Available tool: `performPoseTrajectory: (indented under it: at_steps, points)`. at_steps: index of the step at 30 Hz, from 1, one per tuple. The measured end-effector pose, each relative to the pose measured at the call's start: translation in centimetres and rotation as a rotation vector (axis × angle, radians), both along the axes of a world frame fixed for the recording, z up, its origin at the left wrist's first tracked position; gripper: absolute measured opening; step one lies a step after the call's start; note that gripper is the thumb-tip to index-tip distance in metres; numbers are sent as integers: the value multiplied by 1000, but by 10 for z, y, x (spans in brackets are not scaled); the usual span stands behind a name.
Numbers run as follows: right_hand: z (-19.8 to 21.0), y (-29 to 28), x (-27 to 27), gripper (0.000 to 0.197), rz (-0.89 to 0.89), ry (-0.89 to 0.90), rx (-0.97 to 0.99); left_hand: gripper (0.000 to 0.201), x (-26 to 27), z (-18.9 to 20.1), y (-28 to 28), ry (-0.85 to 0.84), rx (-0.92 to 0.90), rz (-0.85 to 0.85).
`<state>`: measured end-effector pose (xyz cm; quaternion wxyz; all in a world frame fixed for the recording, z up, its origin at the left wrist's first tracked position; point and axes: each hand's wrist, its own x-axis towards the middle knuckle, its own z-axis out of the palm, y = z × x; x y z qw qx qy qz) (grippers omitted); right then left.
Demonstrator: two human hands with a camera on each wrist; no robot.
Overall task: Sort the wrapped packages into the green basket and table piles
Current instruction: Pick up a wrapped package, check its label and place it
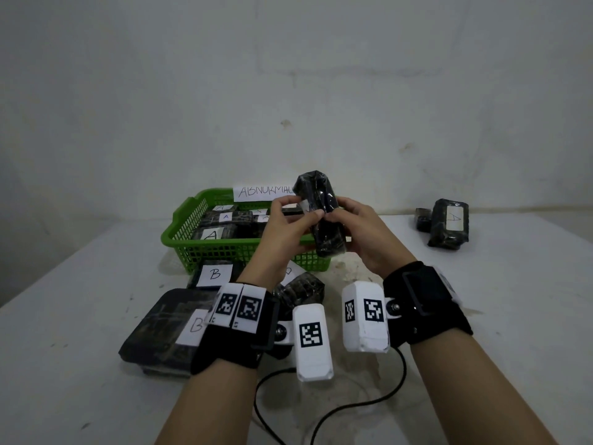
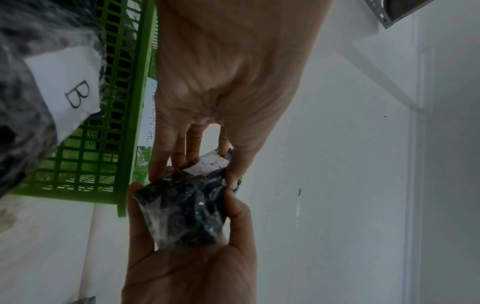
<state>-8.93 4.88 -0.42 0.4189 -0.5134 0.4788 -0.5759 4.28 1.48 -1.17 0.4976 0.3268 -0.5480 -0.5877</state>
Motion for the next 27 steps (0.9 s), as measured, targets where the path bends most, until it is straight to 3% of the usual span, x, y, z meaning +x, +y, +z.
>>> performPoseTrajectory:
  at_steps: [12, 19, 23, 27]
  points:
    - [0, 4, -9, 17, -73, 18, -30, 41, -7, 0, 6, -24, -37, 22]
    - [-1, 7, -9, 29, -40, 10, 52, 35, -4, 0, 9, -42, -20, -13]
    - [-1, 6, -6, 26, -73, 5, 8, 34, -2, 1, 10, -36, -28, -1]
    - [-4, 6, -5, 40, -79, 4, -43, 27, 0, -1, 9, -20, -45, 52]
